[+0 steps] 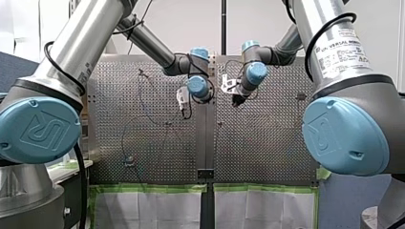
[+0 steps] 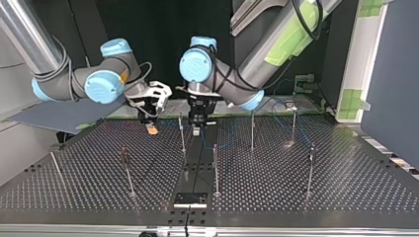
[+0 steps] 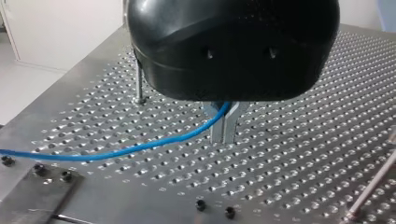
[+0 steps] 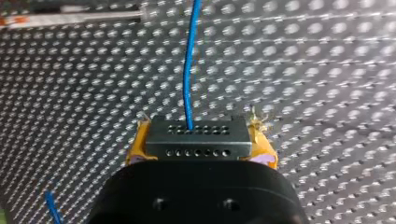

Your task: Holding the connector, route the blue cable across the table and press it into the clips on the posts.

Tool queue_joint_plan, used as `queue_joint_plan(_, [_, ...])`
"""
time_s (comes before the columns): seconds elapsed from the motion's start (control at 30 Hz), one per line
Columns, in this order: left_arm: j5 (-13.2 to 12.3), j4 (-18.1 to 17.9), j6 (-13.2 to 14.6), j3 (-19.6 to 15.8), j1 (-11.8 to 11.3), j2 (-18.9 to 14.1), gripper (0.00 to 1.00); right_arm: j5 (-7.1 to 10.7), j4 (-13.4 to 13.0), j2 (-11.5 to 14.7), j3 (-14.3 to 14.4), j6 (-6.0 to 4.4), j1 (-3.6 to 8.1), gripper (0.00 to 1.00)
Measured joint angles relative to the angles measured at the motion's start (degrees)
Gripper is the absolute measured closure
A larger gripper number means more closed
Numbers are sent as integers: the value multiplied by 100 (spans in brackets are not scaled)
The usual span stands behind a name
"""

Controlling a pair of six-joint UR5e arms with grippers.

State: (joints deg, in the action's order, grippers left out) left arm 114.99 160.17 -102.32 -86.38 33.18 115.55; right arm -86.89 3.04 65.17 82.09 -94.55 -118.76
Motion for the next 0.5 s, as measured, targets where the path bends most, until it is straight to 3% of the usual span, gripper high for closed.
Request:
queue_joint_plan(0.2, [-226, -273, -3, -273, -53, 127, 100, 53, -141, 1, 306, 114, 27, 100])
queue_joint_plan(0.5, [-377, -703, -51, -703, -61, 454, 100, 106, -246, 1, 574, 133, 55, 100])
